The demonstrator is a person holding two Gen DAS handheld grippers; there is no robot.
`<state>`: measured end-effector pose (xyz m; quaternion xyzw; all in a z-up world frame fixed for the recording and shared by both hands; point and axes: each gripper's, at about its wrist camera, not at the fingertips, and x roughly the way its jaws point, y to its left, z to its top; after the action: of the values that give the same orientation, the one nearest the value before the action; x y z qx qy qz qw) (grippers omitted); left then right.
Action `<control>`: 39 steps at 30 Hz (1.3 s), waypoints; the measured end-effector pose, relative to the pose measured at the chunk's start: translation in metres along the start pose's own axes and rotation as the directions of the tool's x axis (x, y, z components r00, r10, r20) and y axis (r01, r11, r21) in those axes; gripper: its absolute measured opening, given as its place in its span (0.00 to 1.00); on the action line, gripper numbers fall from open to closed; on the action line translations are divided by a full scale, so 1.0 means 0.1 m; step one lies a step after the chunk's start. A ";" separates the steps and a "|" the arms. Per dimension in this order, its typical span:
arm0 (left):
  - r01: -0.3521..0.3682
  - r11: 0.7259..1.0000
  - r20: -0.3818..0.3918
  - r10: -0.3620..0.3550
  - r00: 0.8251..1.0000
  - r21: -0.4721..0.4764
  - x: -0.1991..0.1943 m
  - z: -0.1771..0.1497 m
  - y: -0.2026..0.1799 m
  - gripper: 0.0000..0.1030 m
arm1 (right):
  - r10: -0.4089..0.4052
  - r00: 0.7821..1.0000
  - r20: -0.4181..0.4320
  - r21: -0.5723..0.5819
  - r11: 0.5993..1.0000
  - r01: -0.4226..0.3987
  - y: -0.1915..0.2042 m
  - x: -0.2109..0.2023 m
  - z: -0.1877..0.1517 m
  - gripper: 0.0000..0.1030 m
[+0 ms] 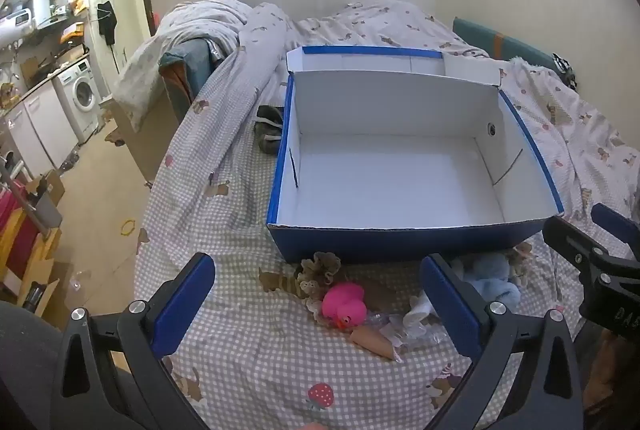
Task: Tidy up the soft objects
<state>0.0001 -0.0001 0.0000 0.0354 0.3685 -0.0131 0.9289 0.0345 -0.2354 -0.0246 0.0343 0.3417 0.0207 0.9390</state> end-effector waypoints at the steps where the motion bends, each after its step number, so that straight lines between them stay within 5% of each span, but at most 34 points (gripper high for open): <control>1: 0.000 1.000 0.001 0.000 1.000 -0.001 0.00 0.00 0.00 0.99 | 0.005 1.000 -0.003 0.006 1.000 -0.005 0.00 0.00 0.00 1.00; 39: 0.019 1.000 -0.008 -0.019 1.000 -0.015 0.03 -0.02 -0.02 0.99 | -0.009 1.000 -0.008 0.010 1.000 0.009 -0.01 0.01 0.01 1.00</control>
<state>0.0007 -0.0015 -0.0039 0.0249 0.3728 -0.0189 0.9274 0.0359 -0.2366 -0.0250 0.0373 0.3455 0.0151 0.9376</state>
